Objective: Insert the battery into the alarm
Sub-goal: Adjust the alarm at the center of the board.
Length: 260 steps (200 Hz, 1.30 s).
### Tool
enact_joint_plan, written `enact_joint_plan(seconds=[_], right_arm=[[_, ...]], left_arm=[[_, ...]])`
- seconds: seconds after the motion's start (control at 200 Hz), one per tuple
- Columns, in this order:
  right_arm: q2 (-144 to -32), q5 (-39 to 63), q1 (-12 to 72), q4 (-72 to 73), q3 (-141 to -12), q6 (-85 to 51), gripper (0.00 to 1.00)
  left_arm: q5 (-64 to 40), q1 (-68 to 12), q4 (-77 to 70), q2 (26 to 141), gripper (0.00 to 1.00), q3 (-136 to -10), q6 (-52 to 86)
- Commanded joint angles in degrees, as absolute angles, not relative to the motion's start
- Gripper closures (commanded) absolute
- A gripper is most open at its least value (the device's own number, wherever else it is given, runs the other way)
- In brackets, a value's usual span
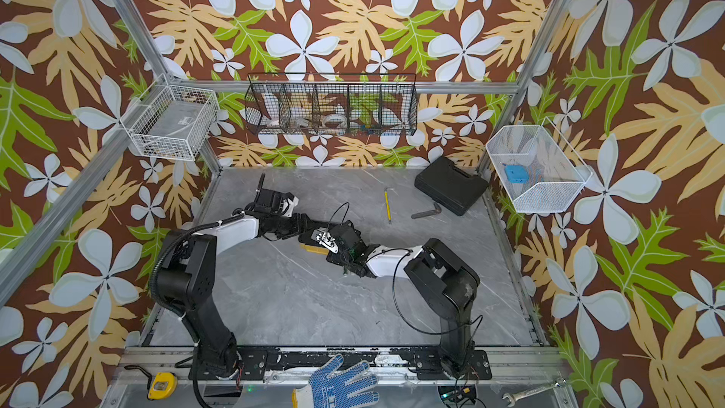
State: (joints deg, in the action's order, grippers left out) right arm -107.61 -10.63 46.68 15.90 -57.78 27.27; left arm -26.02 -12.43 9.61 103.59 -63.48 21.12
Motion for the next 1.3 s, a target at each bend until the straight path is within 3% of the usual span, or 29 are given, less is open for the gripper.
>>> enact_joint_plan(seconds=[0.0,0.135,0.47,0.826,1.296], right_arm=[[-106.50,-8.48,46.50,16.53,-56.83,29.63,0.14],[-104.33,-6.79,46.48,16.75,-54.88,30.59,0.14],[-105.31,-7.97,48.88,17.47,-55.60,27.47,0.13],[-108.22,-13.24,47.63,16.37,-59.45,18.98,0.12],[-110.84,-15.29,43.86,10.66,-63.72,16.40,0.12]], left_arm=[[-23.69,-12.24,7.58,102.14,0.27,-65.16,22.37],[-21.32,-12.27,9.22,104.02,0.26,-71.17,20.95],[-28.23,-12.35,11.82,116.85,0.27,-83.03,17.40],[-36.62,-12.83,10.02,118.14,0.27,-80.92,14.24],[-38.83,-12.78,6.20,112.52,0.28,-71.91,16.56]])
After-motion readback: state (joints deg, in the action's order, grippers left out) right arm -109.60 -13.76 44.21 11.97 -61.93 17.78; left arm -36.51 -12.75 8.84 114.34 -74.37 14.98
